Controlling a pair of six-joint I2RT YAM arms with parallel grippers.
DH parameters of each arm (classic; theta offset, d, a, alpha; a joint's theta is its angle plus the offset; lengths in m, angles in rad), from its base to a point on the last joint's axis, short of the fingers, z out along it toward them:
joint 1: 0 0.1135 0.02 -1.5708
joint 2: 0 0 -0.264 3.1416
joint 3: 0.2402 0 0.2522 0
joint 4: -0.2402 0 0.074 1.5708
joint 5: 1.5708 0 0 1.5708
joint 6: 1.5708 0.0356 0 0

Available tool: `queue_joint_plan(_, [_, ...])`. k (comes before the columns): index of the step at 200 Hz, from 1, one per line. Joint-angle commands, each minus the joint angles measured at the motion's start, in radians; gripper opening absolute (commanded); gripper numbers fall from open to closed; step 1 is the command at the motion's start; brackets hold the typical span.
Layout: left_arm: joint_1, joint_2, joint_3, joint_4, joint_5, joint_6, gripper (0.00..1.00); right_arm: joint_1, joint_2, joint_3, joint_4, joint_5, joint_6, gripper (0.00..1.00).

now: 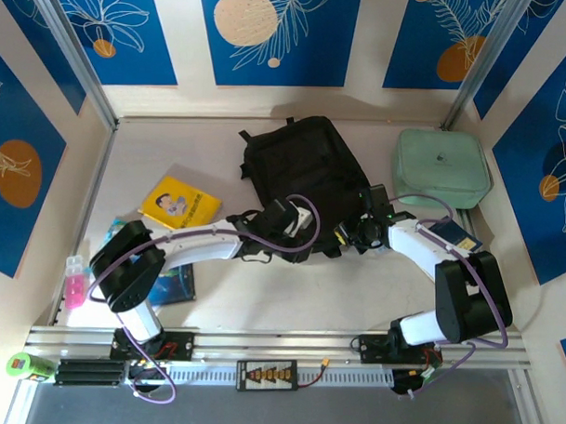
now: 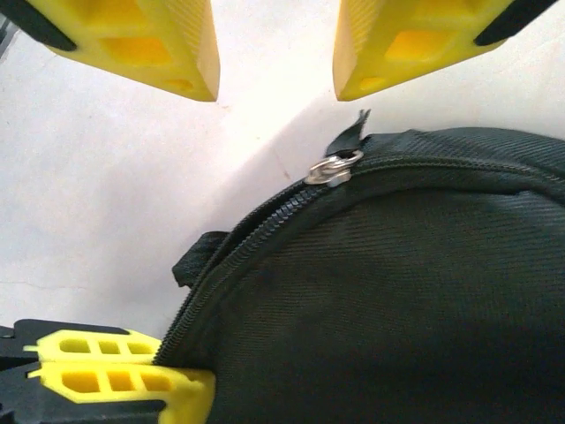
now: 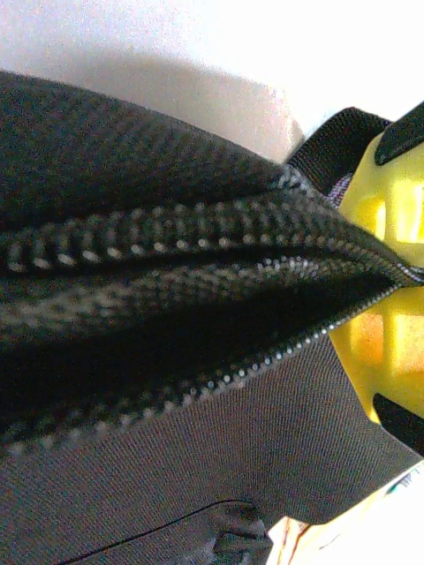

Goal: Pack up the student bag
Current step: Unzip the student bag at the center of the table.

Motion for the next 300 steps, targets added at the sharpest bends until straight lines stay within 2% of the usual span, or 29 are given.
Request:
queue_joint_plan(1, [0.004,0.055,0.040,0.007,-0.054,-0.027,0.36,0.002,0.016,0.029,0.012,-0.033,-0.008,0.04])
queue_joint_plan(24, [0.004,0.105,0.085,-0.029,-0.008,-0.042,0.35,0.001,0.014,0.032,0.011,-0.037,-0.011,0.05])
queue_joint_plan(99, [0.011,0.133,0.107,0.005,-0.145,-0.043,0.35,0.004,0.022,0.028,0.030,-0.057,-0.016,0.04])
queue_joint_plan(117, [0.012,0.129,0.110,0.016,-0.171,-0.043,0.29,0.006,0.019,0.025,0.029,-0.055,-0.017,0.04])
queue_joint_plan(140, [0.014,0.109,0.098,0.021,-0.196,-0.042,0.14,0.006,0.018,0.024,0.017,-0.041,-0.023,0.04])
queue_joint_plan(172, [0.017,0.075,0.064,-0.005,-0.209,-0.040,0.00,0.006,0.026,0.025,0.008,-0.009,-0.032,0.04])
queue_joint_plan(246, [0.051,-0.020,-0.024,-0.125,-0.243,-0.019,0.00,0.001,0.052,0.052,-0.039,0.091,-0.069,0.02])
queue_joint_plan(300, [0.142,0.061,0.051,-0.202,-0.258,0.028,0.00,-0.001,0.048,0.074,-0.074,0.136,-0.099,0.00])
